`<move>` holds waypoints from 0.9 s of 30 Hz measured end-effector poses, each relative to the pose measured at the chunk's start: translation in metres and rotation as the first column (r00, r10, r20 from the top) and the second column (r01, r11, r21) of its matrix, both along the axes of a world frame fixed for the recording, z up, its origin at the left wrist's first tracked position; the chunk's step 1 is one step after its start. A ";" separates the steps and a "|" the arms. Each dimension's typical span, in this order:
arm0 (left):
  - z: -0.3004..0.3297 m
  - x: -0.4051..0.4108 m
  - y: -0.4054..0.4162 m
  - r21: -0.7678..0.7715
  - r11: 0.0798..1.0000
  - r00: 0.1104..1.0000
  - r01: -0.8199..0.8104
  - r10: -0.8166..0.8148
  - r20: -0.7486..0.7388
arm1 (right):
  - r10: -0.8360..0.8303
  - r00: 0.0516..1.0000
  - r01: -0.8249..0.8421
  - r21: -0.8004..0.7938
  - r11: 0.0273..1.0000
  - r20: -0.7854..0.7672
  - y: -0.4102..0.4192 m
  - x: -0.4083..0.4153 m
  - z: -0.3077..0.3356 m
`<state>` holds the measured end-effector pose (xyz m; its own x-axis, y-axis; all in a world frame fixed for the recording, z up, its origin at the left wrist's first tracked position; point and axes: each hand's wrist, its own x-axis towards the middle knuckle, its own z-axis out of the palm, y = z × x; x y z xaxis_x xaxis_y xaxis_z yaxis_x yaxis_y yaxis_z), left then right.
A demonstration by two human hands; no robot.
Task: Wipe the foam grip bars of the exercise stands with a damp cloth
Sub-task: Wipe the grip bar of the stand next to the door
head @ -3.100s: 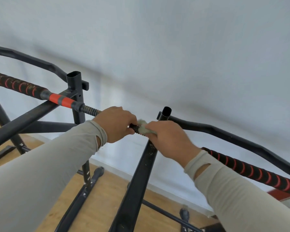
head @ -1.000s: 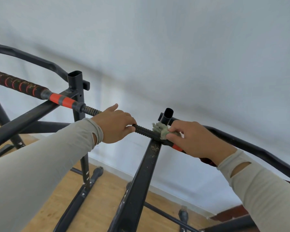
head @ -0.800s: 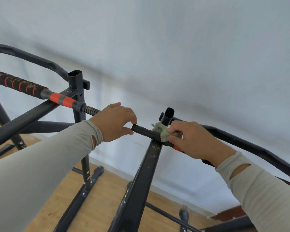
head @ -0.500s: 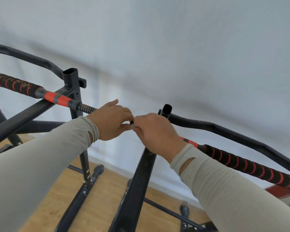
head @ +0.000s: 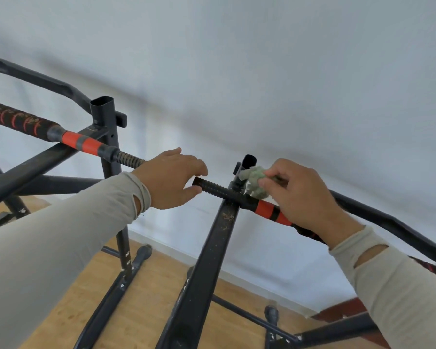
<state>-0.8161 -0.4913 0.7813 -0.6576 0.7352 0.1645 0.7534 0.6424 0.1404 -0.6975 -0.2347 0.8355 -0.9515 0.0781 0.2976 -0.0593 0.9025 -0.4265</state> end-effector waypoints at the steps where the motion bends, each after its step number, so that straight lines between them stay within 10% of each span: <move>1: 0.000 0.000 0.002 0.000 1.000 1.000 0.007 -0.007 0.009 | 0.022 1.000 -0.022 -0.011 1.000 -0.017 -0.009 0.000 -0.003; 12: 0.007 0.003 0.004 0.121 0.992 0.996 -0.027 0.017 0.086 | 0.228 0.970 -0.241 0.478 0.845 0.085 -0.091 -0.026 -0.026; 27: 0.013 0.007 0.005 -0.041 0.998 0.998 -0.053 0.055 0.037 | 0.046 0.992 -0.083 0.343 0.936 0.116 -0.043 0.020 -0.014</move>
<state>-0.8087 -0.4866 0.7941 -0.7016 0.7041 0.1096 0.7122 0.6875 0.1419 -0.6776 -0.2774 0.8218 -0.9782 -0.0746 0.1940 -0.0944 0.9910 -0.0949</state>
